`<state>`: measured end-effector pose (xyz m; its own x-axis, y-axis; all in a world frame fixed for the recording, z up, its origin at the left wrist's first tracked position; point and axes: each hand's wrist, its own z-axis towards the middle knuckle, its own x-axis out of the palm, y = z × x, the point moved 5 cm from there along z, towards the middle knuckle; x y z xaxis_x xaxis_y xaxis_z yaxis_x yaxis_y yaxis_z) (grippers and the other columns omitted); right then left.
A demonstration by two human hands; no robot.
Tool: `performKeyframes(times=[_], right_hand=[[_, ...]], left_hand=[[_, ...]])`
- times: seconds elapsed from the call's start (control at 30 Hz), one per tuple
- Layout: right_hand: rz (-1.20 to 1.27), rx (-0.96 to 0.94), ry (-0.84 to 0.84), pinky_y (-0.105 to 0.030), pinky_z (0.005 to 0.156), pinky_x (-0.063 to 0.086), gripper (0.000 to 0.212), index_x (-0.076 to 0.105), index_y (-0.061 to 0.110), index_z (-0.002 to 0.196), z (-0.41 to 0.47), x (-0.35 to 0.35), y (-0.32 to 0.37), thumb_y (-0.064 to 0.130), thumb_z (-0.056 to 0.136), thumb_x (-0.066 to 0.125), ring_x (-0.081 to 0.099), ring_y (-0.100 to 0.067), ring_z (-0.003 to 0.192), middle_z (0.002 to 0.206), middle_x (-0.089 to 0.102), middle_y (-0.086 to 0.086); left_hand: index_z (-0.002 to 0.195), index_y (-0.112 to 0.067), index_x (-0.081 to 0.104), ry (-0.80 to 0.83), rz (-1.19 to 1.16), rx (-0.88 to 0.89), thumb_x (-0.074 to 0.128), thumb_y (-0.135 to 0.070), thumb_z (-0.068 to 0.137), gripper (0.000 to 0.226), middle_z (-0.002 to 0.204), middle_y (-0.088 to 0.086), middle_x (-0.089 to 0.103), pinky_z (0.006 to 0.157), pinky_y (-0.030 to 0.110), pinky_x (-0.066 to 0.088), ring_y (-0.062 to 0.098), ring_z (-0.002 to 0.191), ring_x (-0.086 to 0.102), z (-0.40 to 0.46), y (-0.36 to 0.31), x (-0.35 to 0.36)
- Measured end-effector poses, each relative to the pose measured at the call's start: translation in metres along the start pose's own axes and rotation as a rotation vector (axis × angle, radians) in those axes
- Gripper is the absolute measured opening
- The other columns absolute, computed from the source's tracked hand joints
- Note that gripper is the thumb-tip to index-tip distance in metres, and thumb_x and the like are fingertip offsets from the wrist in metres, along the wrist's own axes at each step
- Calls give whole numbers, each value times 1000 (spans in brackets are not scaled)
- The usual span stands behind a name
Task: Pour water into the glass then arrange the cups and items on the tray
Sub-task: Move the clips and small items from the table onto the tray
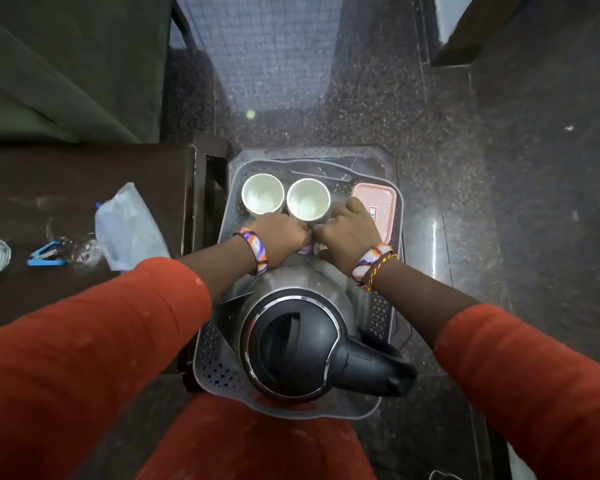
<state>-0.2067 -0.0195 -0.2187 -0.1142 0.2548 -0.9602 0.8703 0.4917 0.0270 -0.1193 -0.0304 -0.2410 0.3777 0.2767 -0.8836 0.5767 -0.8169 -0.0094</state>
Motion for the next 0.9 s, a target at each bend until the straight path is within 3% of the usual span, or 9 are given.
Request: performKeyframes(times=[0.1, 0.23, 0.53, 0.7, 0.9], right_hand=[[-37, 7, -4, -25, 78, 41, 18, 71, 19, 74, 0, -3, 1, 31, 60, 73, 63, -22, 82, 62, 69, -2], [39, -6, 59, -35, 84, 22, 28, 65, 17, 101, 0, -2, -1, 29, 76, 61, 50, -28, 106, 92, 70, -9], [42, -129, 83, -33, 92, 36, 22, 67, 18, 98, 9, -84, 25, 33, 84, 59, 61, -29, 101, 101, 70, -9], [17, -185, 6, -34, 86, 45, 23, 66, 16, 97, 37, -143, 84, 34, 87, 55, 62, -33, 99, 103, 70, -11], [-27, -326, -17, -32, 74, 48, 21, 67, 22, 97, 76, -180, 223, 37, 86, 57, 63, -33, 95, 101, 69, -10]], left_hand=[[116, -14, 54, 3, -2, -23, 36, -20, 96, 27, 110, 11, 62, 64, 36, 38, 34, 102, 61, -3, 3, 3], [119, -16, 53, -28, -22, -23, 38, -20, 96, 27, 110, 9, 62, 66, 36, 42, 32, 99, 62, -11, 7, -1], [121, -21, 57, -234, -107, -164, 36, -24, 95, 34, 110, 8, 65, 68, 36, 44, 32, 100, 62, -77, 36, -42], [119, -22, 59, -343, -210, -366, 38, -24, 92, 33, 111, 7, 63, 74, 37, 48, 33, 102, 61, -158, 67, -44], [115, -23, 61, -352, -294, -593, 36, -26, 93, 34, 116, 5, 64, 80, 35, 46, 28, 110, 58, -292, 103, 11]])
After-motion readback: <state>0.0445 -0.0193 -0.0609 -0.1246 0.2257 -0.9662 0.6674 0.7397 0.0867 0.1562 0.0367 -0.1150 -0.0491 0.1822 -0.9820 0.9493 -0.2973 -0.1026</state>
